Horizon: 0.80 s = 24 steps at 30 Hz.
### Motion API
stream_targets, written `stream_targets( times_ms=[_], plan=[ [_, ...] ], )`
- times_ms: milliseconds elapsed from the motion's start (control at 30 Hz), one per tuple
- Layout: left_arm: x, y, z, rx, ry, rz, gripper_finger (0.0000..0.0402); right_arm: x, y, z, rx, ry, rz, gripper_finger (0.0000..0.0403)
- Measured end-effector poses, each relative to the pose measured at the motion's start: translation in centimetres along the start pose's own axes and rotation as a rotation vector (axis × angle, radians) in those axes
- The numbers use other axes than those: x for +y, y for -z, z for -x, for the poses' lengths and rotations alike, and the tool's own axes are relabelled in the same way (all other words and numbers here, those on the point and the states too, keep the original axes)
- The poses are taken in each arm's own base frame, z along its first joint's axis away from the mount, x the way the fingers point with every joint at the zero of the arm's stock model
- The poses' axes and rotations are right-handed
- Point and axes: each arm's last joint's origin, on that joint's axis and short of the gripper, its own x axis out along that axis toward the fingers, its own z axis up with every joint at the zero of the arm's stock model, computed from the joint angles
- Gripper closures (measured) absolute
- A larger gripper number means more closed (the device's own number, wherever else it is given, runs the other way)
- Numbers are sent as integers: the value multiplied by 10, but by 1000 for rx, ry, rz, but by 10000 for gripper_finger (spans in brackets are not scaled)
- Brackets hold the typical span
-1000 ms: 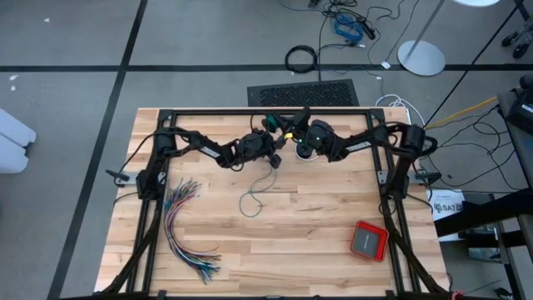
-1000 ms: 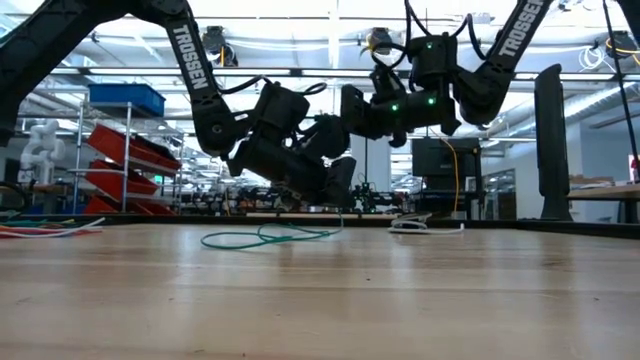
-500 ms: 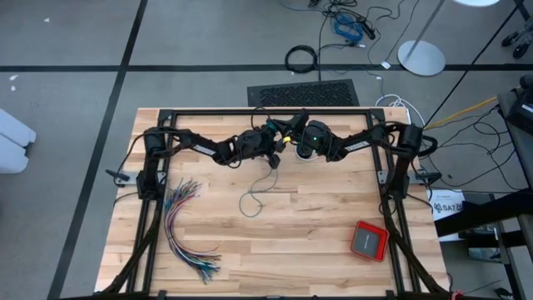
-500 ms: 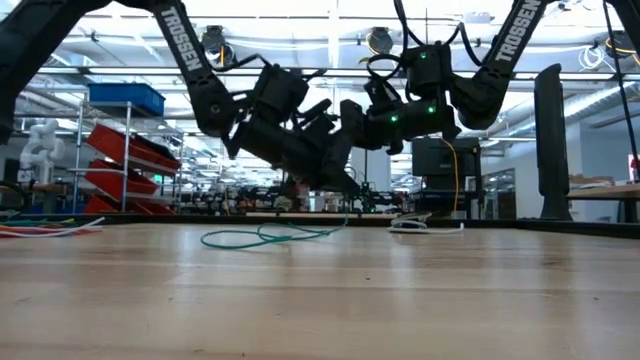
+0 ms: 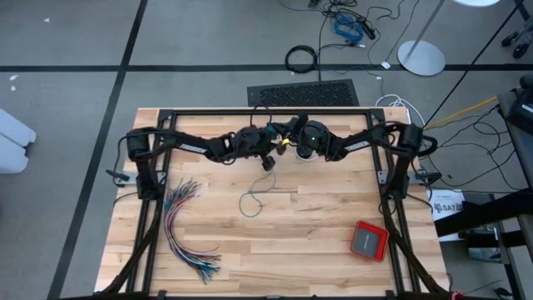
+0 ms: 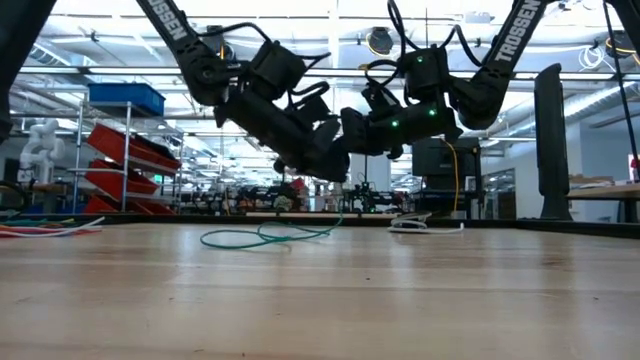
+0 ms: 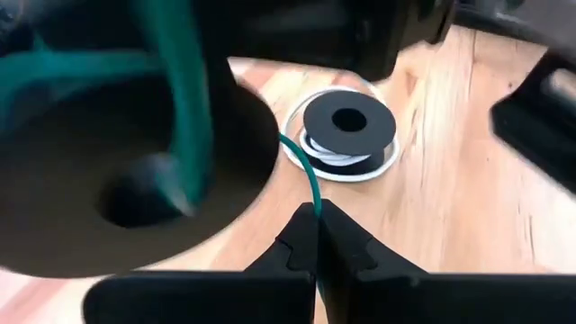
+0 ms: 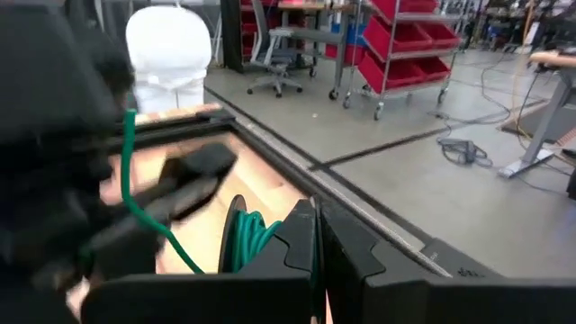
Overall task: Coil cords
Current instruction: Coil the green wire onto the spool
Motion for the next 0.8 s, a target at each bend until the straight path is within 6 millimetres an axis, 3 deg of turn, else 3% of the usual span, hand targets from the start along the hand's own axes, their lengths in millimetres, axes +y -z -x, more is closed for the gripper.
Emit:
stream_targets(
  times_ms=[533,800],
  plan=[
    [13,-30,42,31,-66,-86,402,0,8,2,112,-8,75,403],
    [20,-30,45,52,-82,-107,402,5,15,4,179,-53,108,403]
  ],
)
